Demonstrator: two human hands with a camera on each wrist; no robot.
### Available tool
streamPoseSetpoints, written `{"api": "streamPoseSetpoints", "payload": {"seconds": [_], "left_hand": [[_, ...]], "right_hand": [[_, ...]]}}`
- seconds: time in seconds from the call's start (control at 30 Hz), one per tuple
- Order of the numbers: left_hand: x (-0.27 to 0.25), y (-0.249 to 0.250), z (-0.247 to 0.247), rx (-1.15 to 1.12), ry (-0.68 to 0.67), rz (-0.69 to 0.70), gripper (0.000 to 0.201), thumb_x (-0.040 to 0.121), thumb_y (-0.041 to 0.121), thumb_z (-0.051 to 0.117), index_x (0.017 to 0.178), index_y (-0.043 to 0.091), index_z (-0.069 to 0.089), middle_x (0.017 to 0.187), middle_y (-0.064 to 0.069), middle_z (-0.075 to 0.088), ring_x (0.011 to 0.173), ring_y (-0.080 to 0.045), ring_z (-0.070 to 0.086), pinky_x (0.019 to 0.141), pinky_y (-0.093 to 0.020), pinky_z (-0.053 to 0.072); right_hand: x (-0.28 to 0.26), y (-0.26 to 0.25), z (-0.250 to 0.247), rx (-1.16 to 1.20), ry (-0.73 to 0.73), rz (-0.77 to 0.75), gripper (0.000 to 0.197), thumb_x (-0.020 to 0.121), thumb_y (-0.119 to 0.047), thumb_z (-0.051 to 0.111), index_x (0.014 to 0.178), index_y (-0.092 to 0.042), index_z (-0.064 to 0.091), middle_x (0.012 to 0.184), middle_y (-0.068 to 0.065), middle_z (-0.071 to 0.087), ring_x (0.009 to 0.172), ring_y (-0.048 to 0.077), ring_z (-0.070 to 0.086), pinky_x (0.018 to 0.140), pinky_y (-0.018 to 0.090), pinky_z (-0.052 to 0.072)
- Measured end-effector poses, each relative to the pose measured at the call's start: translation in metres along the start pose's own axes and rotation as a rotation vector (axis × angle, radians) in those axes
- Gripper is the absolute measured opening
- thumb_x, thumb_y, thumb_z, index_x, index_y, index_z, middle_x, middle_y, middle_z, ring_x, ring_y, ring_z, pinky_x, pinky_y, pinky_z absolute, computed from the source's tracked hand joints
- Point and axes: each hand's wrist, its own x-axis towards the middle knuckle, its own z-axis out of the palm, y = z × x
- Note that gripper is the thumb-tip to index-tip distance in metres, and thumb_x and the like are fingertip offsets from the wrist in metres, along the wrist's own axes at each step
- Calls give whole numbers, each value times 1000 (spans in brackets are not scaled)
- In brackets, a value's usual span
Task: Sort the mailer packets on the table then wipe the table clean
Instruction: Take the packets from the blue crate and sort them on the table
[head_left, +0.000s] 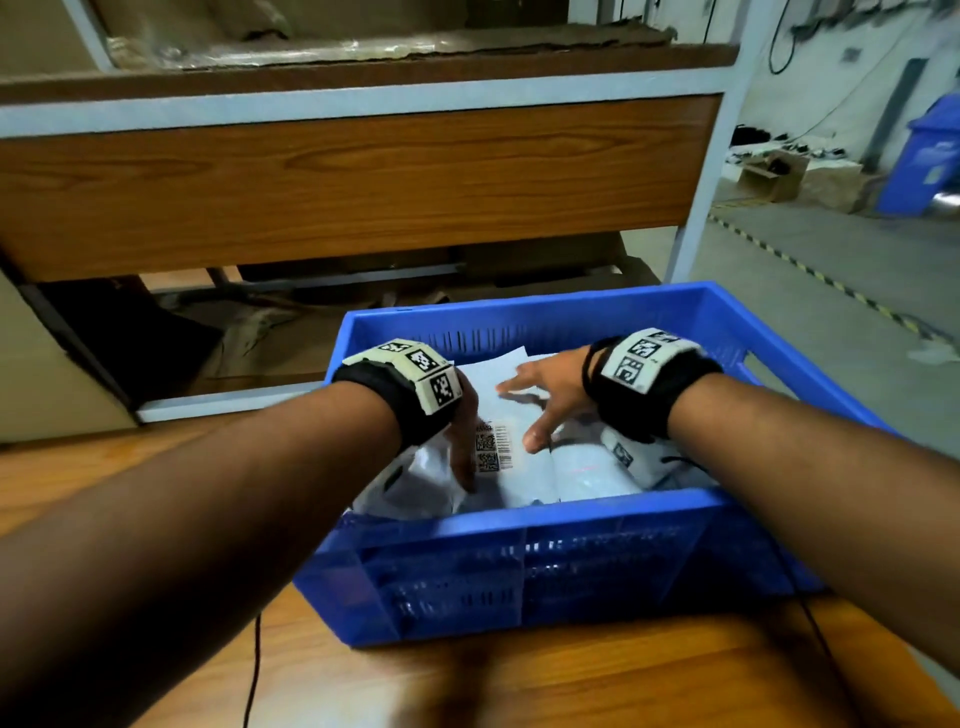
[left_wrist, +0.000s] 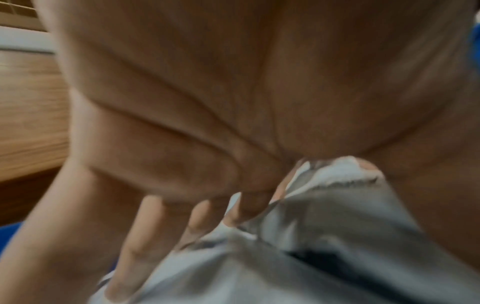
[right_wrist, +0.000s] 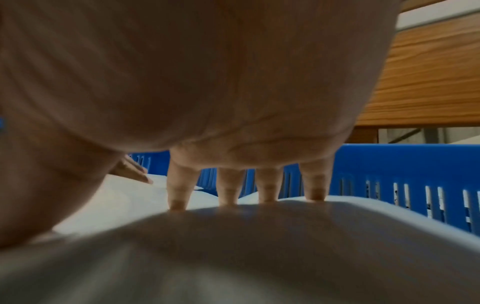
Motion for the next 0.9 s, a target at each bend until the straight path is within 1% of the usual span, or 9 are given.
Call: {"api": "streamPoseSetpoints", "payload": {"seconds": [0.13, 0.23, 0.3, 0.33, 0.43, 0.53, 0.7, 0.77, 0.9], "left_hand": [[-22, 2, -2, -153, -17, 31, 105, 46, 72, 79, 138, 31, 47, 135, 9, 52, 126, -21, 48, 109, -39, 36], [13, 2, 15, -131, 44, -10, 114, 6, 88, 70, 114, 52, 59, 109, 14, 68, 101, -18, 64, 100, -35, 44], [41, -4, 20, -176, 72, -12, 107, -5, 84, 70, 98, 54, 65, 94, 16, 70, 92, -16, 67, 97, -33, 48], [37, -7, 17, -203, 70, -7, 112, -6, 81, 72, 102, 51, 65, 96, 19, 69, 95, -14, 66, 98, -32, 47], [-15, -1, -6, -186, 69, 8, 126, 28, 76, 81, 142, 38, 40, 132, 11, 56, 123, -19, 53, 108, -35, 38], [-39, -16, -27, -230, 257, 30, 94, 70, 57, 76, 146, 20, 38, 141, -1, 51, 130, -21, 46, 109, -31, 35], [-82, -77, -45, -430, 562, 66, 56, 83, 38, 71, 130, 11, 58, 111, -1, 61, 101, -15, 56, 73, -17, 37], [-102, -106, -40, -531, 642, 14, 53, 82, 36, 72, 129, 13, 59, 108, -2, 64, 97, -14, 57, 74, -19, 37], [-130, -163, -1, -626, 694, -100, 54, 84, 44, 67, 133, 22, 56, 126, 0, 62, 112, -19, 58, 90, -28, 43]], "right_hand": [[-17, 24, -8, -55, 6, 133, 99, 70, -62, 73, 151, -38, 20, 160, 2, 14, 146, 25, 18, 118, 39, 16], [-25, 35, 6, -47, -45, 190, 97, 74, -60, 71, 151, -39, 16, 162, 0, 4, 147, 24, 13, 117, 39, 13], [-25, 35, 13, -42, -36, 183, 97, 75, -60, 70, 152, -39, 14, 162, 0, 3, 147, 24, 13, 117, 39, 13], [-25, 34, 12, -39, -22, 183, 97, 75, -59, 70, 152, -38, 15, 162, 0, 4, 147, 24, 14, 117, 39, 14], [-30, 27, -5, -31, 55, 176, 93, 76, -58, 70, 152, -35, 20, 160, 0, 17, 145, 24, 22, 114, 36, 19], [-38, 14, -33, -63, 180, 140, 82, 82, -52, 67, 150, -29, 28, 156, -5, 30, 141, 21, 31, 110, 30, 25], [-49, -26, -88, -93, 331, 58, 67, 84, -55, 63, 142, -26, 46, 142, 0, 50, 129, 19, 48, 99, 26, 36], [-48, -51, -106, -92, 365, 9, 65, 83, -58, 62, 139, -28, 47, 139, 2, 53, 127, 19, 50, 99, 28, 37], [-36, -114, -122, -129, 407, -97, 63, 83, -61, 59, 137, -30, 49, 134, -1, 56, 118, 19, 56, 97, 33, 44]]}}
